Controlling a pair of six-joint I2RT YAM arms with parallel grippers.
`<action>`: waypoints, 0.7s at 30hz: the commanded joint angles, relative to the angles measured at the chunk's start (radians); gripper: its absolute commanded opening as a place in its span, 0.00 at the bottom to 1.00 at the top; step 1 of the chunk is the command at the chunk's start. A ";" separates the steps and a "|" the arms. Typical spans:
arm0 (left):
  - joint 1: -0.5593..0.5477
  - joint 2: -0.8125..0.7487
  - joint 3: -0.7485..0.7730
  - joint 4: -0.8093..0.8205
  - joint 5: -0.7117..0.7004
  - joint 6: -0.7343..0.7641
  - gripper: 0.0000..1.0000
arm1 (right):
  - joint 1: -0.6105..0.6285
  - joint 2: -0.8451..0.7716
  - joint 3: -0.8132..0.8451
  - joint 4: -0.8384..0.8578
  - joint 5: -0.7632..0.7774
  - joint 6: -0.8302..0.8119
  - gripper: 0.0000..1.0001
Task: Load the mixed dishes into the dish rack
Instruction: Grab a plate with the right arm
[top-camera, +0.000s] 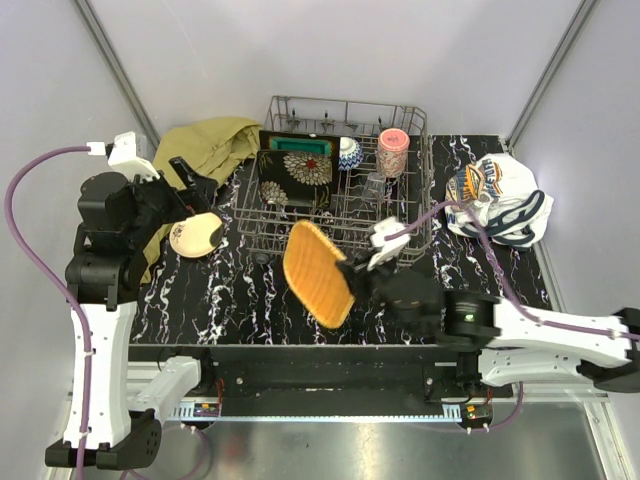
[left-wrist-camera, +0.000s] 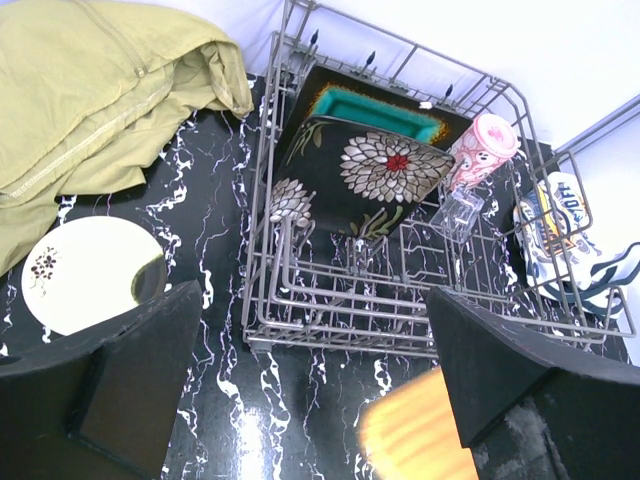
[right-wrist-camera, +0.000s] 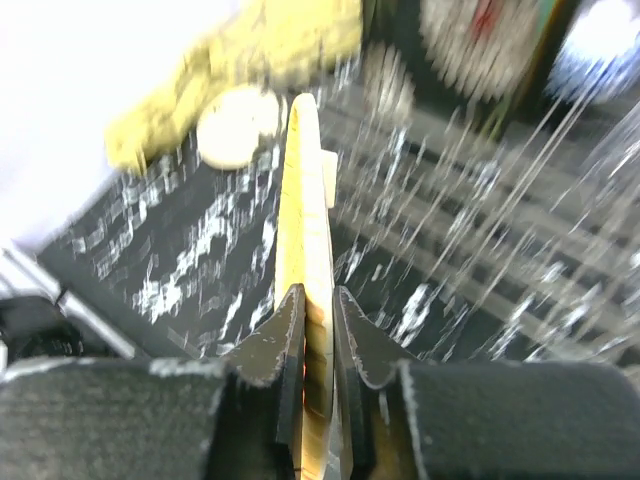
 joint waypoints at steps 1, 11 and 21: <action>0.002 -0.012 -0.016 0.048 -0.015 0.007 0.99 | 0.000 -0.101 0.185 0.042 0.047 -0.270 0.00; 0.004 -0.013 -0.048 0.082 -0.020 -0.008 0.99 | -0.023 -0.015 0.429 0.291 -0.010 -0.895 0.00; 0.004 0.022 -0.105 0.145 0.028 -0.043 0.99 | -0.331 0.258 0.768 0.126 -0.317 -0.941 0.00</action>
